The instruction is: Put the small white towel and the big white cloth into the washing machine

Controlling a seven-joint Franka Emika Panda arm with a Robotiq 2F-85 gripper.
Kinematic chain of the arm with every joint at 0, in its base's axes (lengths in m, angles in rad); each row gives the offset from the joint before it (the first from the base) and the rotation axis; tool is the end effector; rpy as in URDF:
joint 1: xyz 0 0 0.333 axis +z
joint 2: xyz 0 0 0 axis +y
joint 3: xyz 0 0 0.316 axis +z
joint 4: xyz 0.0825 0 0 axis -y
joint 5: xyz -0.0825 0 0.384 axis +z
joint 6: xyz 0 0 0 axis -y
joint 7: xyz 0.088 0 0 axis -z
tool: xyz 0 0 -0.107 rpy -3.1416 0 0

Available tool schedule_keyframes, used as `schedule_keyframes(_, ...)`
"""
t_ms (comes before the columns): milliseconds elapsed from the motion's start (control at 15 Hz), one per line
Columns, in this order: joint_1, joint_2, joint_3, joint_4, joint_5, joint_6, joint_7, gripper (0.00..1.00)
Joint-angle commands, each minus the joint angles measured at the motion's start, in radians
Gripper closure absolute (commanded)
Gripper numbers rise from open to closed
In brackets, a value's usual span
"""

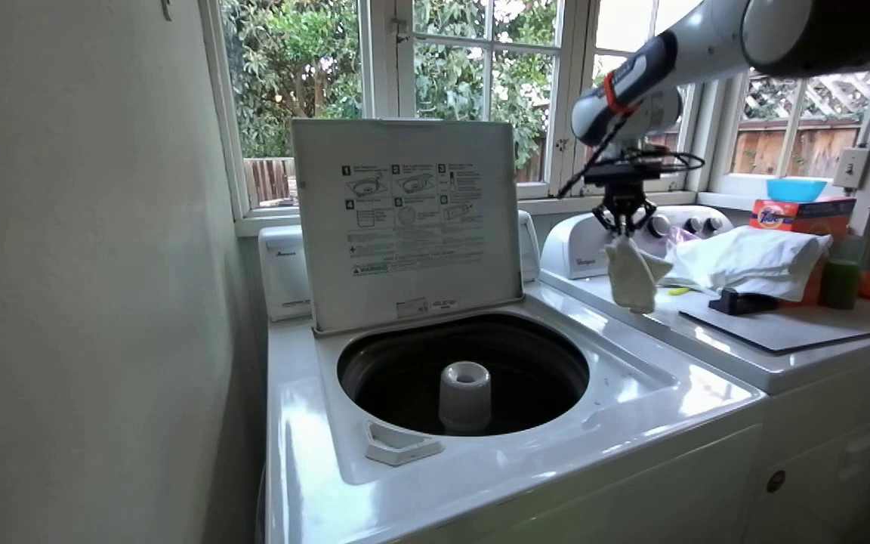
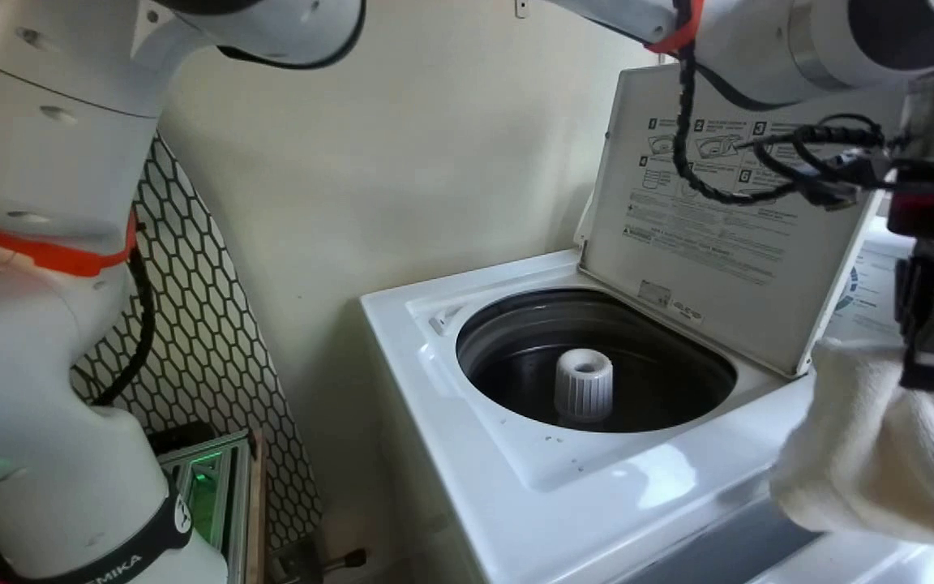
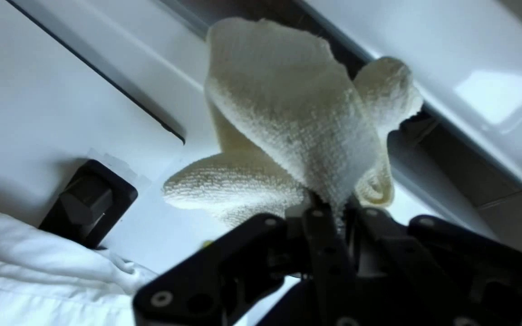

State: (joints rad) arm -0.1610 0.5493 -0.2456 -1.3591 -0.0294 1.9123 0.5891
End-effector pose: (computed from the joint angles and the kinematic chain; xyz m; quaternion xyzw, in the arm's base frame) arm 0.6667 -0.2512 0.4127 0.8866 -0.4559 0.0167 0.0761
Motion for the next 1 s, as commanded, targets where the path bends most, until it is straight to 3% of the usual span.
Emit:
schedule_keyframes(0,0.057,-0.199,0.042,-0.216,-0.031,0.053,-0.115,0.98)
schedule_keyframes(467,0.104,-0.393,0.159,-0.414,0.034,0.072,-0.364,0.98)
schedule_keyframes(933,0.125,-0.393,0.244,-0.484,0.137,0.130,-0.684,0.98)
